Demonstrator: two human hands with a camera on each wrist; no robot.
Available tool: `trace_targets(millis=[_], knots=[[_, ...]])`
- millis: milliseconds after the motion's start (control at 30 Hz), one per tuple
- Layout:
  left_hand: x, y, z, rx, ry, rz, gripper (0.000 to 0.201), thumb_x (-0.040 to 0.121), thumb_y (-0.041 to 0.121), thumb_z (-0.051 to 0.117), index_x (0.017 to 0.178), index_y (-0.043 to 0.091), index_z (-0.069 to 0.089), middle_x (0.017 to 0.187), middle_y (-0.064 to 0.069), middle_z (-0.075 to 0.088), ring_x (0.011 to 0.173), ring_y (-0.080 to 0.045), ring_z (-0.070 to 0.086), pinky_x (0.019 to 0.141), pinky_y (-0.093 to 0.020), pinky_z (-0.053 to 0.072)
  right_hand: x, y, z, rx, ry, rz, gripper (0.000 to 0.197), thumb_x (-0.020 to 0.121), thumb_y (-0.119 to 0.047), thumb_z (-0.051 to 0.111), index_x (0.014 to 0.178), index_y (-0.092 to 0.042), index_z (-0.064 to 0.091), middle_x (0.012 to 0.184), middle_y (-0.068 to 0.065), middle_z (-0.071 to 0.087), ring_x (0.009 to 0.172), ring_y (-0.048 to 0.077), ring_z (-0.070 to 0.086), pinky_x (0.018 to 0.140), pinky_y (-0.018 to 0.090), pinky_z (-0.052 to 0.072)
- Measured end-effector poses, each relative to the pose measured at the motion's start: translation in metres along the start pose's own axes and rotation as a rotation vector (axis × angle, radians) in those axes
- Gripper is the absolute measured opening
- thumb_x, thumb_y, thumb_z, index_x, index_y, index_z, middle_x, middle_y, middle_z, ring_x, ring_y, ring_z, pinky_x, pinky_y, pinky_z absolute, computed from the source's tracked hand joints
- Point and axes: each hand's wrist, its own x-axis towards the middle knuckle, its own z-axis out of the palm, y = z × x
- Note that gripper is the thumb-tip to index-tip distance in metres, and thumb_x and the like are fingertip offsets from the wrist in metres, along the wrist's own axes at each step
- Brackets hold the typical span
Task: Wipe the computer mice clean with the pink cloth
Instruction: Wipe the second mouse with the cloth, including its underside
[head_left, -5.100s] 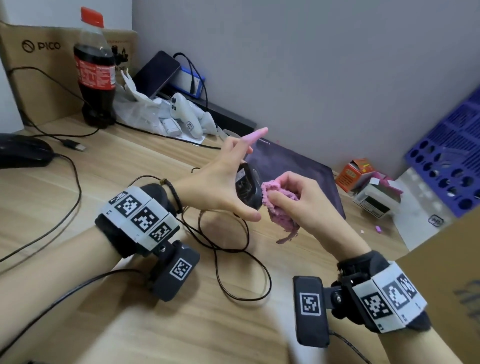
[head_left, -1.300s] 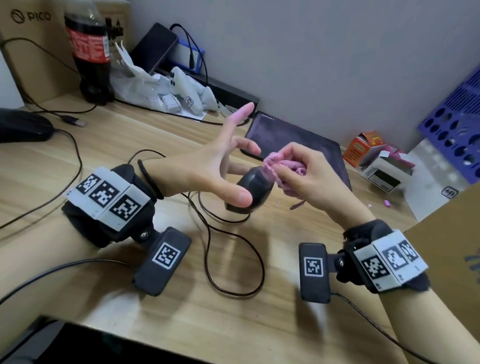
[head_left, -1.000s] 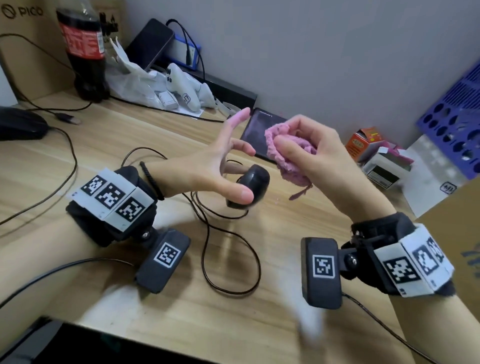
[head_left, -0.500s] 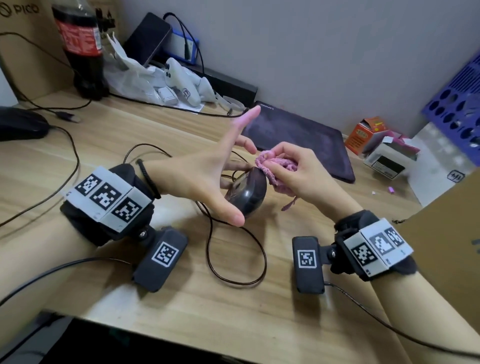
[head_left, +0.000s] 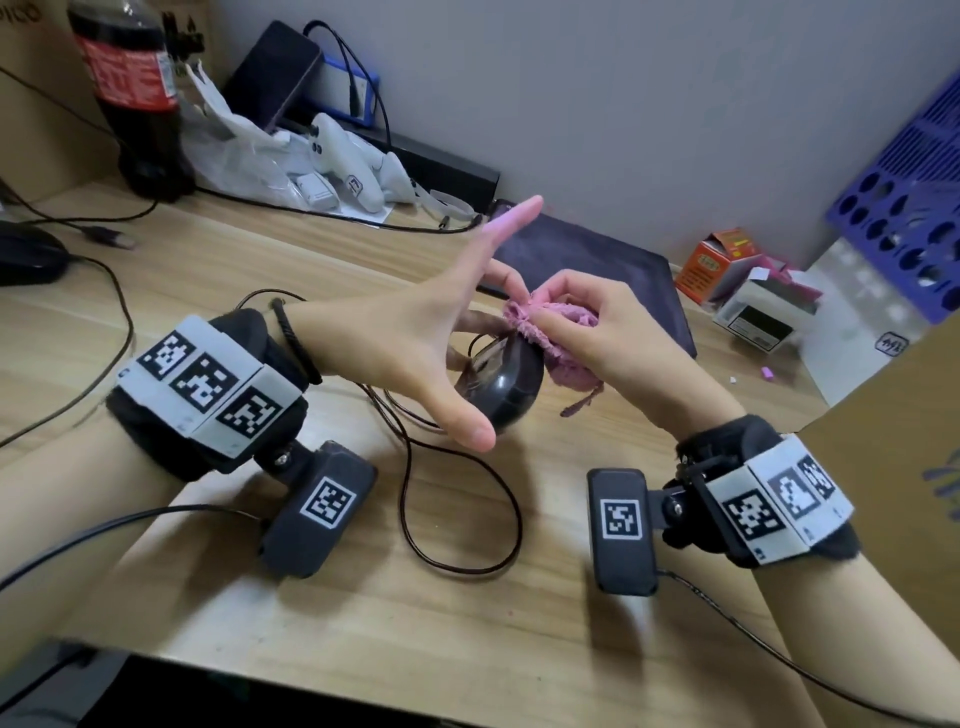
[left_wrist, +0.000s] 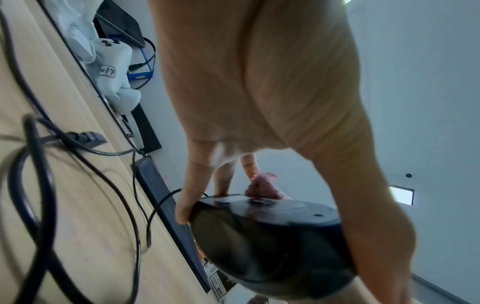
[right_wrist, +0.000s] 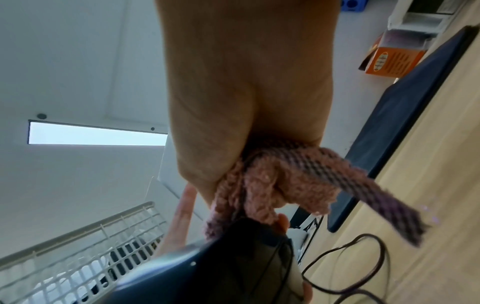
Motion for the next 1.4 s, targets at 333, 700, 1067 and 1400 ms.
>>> trace_targets(millis=[333, 700, 1067, 1400], knots=[[-0.004, 0.002, -0.003, -0.031, 0.057, 0.007, 0.146, 0.047, 0.021, 0.092, 0.148, 0.051, -0.008, 0.130, 0.004, 0.031, 0.134, -0.012, 0.045, 0.102, -0.041, 0.049, -0.004, 0.021, 0.005, -0.001, -0.006, 0.151, 0.013, 0.091, -0.023, 0.066, 0.090, -0.011, 0.061, 0.067, 0.005, 0.063, 0.056, 0.016, 0.057, 0.051, 0.033, 0.050], [-0.004, 0.003, -0.002, -0.261, 0.323, 0.051, 0.127, 0.052, 0.019, 0.081, 0.149, 0.046, 0.004, 0.130, -0.008, 0.033, 0.117, -0.013, 0.058, 0.096, -0.045, 0.049, -0.033, -0.052, 0.007, 0.108, -0.017, -0.231, 0.010, 0.093, -0.020, 0.063, 0.095, -0.011, 0.061, 0.083, 0.000, 0.066, 0.066, 0.005, 0.056, 0.061, 0.024, 0.048], [-0.020, 0.007, -0.014, -0.433, 0.298, 0.082, 0.135, 0.048, 0.044, 0.094, 0.151, 0.047, 0.007, 0.130, -0.008, 0.040, 0.106, -0.047, 0.043, 0.094, -0.084, 0.020, -0.008, -0.043, 0.010, 0.082, 0.080, -0.150, 0.015, 0.097, -0.021, 0.057, 0.105, -0.010, 0.062, 0.094, 0.016, 0.066, 0.079, 0.015, 0.061, 0.077, 0.040, 0.056], [-0.017, -0.010, -0.026, -0.422, 0.291, 0.028, 0.141, 0.046, 0.045, 0.095, 0.152, 0.042, 0.002, 0.141, -0.020, 0.036, 0.126, -0.048, 0.048, 0.107, -0.065, 0.033, 0.013, -0.056, 0.012, 0.095, 0.028, -0.144, 0.005, 0.095, -0.020, 0.060, 0.095, -0.015, 0.062, 0.084, 0.006, 0.065, 0.068, 0.012, 0.057, 0.063, 0.026, 0.050]])
